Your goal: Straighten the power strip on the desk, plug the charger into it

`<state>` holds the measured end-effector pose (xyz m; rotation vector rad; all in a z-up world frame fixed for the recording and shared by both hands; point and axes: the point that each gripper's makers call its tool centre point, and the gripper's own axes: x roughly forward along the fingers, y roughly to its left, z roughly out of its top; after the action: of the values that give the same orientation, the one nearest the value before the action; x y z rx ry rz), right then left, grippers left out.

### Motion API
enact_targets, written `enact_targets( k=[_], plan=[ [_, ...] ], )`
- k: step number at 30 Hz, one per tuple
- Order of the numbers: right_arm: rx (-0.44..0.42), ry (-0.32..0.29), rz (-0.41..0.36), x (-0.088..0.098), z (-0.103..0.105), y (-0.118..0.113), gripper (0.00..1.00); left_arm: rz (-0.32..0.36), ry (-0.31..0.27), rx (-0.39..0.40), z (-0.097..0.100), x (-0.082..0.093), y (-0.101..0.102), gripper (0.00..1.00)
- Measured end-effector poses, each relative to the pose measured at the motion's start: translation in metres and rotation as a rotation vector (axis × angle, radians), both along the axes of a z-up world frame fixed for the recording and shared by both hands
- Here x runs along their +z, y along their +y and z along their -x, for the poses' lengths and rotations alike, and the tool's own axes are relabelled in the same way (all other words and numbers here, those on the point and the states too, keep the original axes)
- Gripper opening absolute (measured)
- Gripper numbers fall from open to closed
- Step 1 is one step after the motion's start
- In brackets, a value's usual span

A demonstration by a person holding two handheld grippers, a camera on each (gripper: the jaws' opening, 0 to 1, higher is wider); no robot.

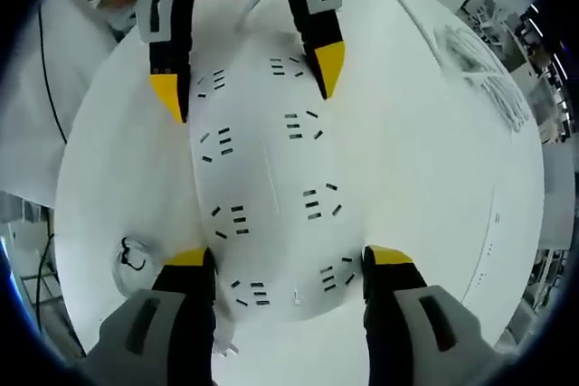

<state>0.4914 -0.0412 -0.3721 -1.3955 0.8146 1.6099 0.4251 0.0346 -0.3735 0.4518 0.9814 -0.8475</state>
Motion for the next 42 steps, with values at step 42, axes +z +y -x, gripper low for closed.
enact_targets(
  k=[42],
  plan=[
    [-0.005,0.011,-0.010,-0.002,0.004,0.002,0.64,-0.028,0.017,-0.100,-0.007,0.000,0.002,0.70]
  ],
)
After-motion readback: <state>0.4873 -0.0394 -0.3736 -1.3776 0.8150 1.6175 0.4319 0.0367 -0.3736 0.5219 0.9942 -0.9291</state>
